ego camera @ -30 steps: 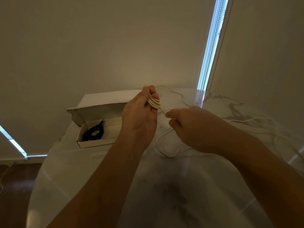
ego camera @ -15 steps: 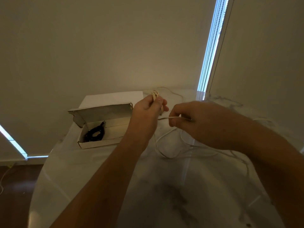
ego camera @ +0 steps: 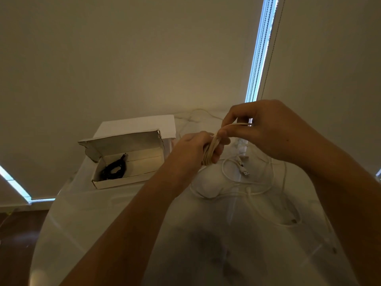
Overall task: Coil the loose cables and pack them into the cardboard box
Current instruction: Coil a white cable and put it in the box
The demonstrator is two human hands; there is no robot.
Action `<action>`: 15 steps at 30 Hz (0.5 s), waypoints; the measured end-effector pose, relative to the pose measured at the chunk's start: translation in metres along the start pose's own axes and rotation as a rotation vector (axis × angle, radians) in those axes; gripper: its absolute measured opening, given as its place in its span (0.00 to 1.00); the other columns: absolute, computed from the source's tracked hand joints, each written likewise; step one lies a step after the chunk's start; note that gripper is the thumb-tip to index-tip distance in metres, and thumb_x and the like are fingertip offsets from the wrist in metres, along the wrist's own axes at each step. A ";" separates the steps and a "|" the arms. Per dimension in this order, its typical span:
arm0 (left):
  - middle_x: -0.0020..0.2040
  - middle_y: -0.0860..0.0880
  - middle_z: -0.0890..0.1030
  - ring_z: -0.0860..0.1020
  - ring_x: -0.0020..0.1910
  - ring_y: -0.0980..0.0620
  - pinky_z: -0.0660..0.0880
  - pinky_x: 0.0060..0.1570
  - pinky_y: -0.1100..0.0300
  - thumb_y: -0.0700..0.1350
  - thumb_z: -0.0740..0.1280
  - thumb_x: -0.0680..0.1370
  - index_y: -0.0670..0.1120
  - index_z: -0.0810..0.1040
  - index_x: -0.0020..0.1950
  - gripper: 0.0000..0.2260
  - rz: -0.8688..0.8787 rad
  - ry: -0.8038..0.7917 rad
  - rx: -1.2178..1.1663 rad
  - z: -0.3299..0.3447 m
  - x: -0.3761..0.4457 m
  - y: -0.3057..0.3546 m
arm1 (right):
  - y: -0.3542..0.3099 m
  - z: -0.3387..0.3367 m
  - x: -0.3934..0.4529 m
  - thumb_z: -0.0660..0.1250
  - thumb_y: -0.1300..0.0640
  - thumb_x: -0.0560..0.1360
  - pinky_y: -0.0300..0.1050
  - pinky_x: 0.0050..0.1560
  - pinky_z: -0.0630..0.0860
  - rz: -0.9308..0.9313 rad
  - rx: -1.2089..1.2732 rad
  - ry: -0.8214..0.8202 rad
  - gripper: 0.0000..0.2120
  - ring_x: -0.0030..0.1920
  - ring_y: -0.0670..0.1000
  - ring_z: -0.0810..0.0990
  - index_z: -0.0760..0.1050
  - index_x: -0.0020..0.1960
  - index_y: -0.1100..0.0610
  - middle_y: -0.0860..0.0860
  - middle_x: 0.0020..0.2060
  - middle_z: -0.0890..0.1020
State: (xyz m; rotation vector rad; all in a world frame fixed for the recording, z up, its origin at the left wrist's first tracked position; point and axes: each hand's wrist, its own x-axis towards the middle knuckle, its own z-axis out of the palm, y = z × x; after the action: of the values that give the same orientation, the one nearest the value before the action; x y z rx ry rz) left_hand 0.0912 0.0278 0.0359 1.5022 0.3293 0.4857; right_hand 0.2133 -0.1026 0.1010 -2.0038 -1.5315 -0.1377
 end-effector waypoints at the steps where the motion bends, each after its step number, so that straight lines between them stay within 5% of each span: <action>1: 0.41 0.39 0.80 0.75 0.38 0.50 0.71 0.44 0.55 0.41 0.56 0.82 0.34 0.82 0.54 0.17 0.004 -0.009 -0.043 -0.001 0.000 0.000 | 0.003 0.000 0.001 0.69 0.41 0.72 0.45 0.43 0.75 0.004 0.013 0.012 0.08 0.40 0.46 0.79 0.82 0.45 0.43 0.46 0.36 0.82; 4: 0.53 0.30 0.80 0.76 0.37 0.52 0.72 0.41 0.58 0.40 0.56 0.82 0.34 0.82 0.52 0.16 0.008 -0.029 -0.136 0.000 0.001 0.000 | 0.014 -0.001 0.003 0.70 0.42 0.73 0.40 0.39 0.69 0.031 0.052 0.038 0.06 0.39 0.40 0.77 0.82 0.44 0.43 0.41 0.34 0.80; 9: 0.53 0.34 0.79 0.75 0.36 0.54 0.70 0.42 0.59 0.39 0.55 0.82 0.33 0.80 0.53 0.16 -0.022 -0.075 -0.238 0.000 0.000 0.001 | 0.026 0.003 0.007 0.70 0.44 0.74 0.32 0.37 0.66 0.048 0.102 0.050 0.04 0.38 0.37 0.76 0.83 0.45 0.42 0.35 0.33 0.80; 15: 0.51 0.39 0.78 0.73 0.38 0.55 0.70 0.45 0.61 0.45 0.62 0.83 0.33 0.80 0.59 0.16 -0.035 -0.090 -0.288 -0.001 0.002 0.001 | 0.033 0.011 0.009 0.68 0.47 0.77 0.34 0.50 0.72 0.068 0.182 0.024 0.08 0.50 0.37 0.80 0.84 0.52 0.44 0.37 0.46 0.85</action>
State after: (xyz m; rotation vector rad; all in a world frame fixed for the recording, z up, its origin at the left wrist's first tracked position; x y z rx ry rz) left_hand 0.0926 0.0299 0.0372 1.2316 0.2046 0.4177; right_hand 0.2428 -0.0938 0.0829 -1.9004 -1.4059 0.0049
